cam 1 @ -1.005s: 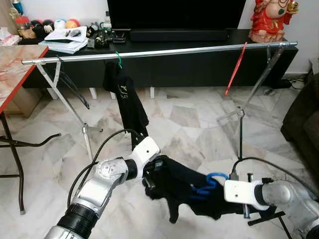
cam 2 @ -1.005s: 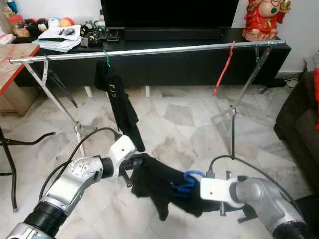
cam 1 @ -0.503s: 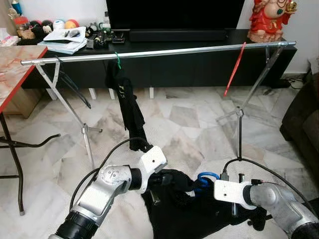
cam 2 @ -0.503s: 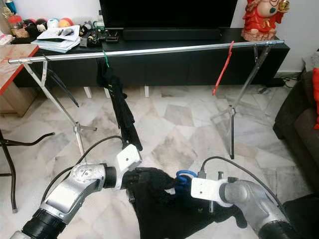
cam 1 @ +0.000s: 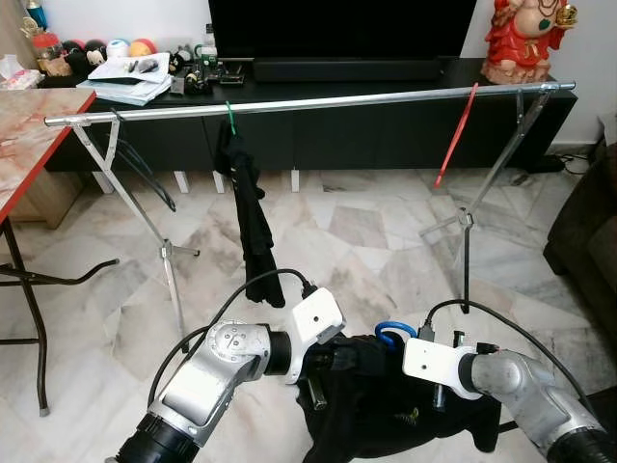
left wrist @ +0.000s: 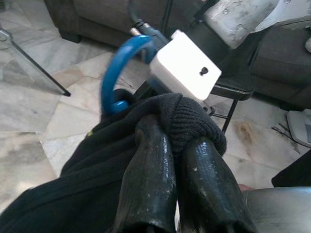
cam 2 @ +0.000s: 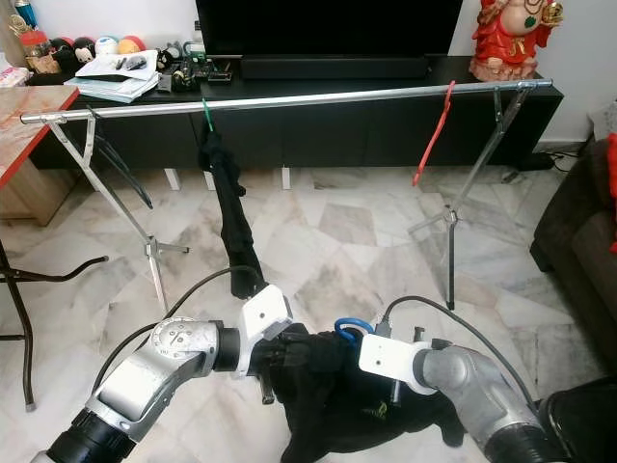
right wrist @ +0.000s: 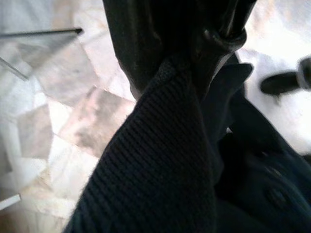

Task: Hang hanger

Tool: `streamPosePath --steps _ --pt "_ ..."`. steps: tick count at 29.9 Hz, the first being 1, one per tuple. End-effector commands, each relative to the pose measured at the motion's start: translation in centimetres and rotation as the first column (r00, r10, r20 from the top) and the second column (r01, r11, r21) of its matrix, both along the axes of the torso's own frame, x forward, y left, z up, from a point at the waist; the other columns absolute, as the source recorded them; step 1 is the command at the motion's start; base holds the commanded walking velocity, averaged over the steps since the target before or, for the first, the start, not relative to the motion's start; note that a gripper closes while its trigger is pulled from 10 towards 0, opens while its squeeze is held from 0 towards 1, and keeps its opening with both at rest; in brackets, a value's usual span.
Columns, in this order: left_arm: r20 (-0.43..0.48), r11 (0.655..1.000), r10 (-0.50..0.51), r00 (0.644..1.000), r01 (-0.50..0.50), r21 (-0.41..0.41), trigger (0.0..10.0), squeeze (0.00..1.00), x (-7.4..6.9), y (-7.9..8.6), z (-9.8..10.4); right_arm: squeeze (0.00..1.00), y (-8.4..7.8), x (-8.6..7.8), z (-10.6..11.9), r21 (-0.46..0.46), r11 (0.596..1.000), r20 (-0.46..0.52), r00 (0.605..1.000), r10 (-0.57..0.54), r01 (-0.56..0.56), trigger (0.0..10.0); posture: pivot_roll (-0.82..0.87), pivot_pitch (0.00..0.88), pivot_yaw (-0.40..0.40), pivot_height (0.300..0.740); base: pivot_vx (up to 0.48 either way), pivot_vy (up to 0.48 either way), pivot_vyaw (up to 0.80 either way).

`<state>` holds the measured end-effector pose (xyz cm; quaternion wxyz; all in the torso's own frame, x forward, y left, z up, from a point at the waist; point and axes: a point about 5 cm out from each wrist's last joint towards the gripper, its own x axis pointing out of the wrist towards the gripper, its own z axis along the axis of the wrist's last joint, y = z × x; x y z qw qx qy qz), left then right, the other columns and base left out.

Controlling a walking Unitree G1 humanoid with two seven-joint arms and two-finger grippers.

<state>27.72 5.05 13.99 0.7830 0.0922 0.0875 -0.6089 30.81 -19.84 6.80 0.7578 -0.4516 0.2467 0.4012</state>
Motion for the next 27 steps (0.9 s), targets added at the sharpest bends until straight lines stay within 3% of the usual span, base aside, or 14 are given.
streamPosePath --steps 1,5,6,7,23,27 --pt "-0.005 0.998 -0.057 0.998 0.057 -0.015 10.0 0.0 -0.9 -0.7 0.2 0.0 0.8 0.1 0.7 0.073 0.997 0.008 1.0 0.011 -0.012 0.0 -0.09 0.111 0.021 0.74 0.0 0.0 0.0" --pt "-0.013 0.997 -0.078 0.997 0.078 -0.018 10.0 0.02 -1.2 -0.8 0.2 0.0 1.0 0.0 0.7 0.083 0.996 0.006 1.0 0.016 -0.016 0.0 -0.09 0.113 0.021 0.74 0.0 0.0 0.0" --pt "-0.015 0.996 -0.084 0.996 0.084 -0.02 10.0 0.24 -1.2 -0.8 0.3 0.0 1.0 0.1 0.7 0.084 0.996 0.009 1.0 0.014 -0.014 0.0 -0.09 0.113 0.02 0.74 0.0 0.0 0.0" --pt "-0.019 0.996 -0.092 0.996 0.091 -0.022 10.0 1.0 -1.3 -0.8 0.3 0.0 1.0 0.2 0.8 0.093 0.996 0.016 1.0 0.007 -0.008 0.0 -0.09 0.115 0.02 0.74 0.0 0.0 0.0" --pt "-0.023 0.998 -0.056 0.998 0.057 0.042 10.0 1.0 -1.0 0.7 -0.1 0.0 1.2 0.3 1.1 0.131 0.991 0.017 1.0 0.012 -0.015 0.0 -0.09 0.119 0.017 0.74 0.0 0.0 0.0" --pt "0.006 0.995 -0.021 1.0 0.02 0.099 10.0 1.0 -0.4 1.2 -0.4 0.0 0.7 0.1 0.9 0.106 0.994 0.007 1.0 0.011 -0.012 0.0 -0.08 0.119 0.018 0.74 0.0 0.0 0.0"
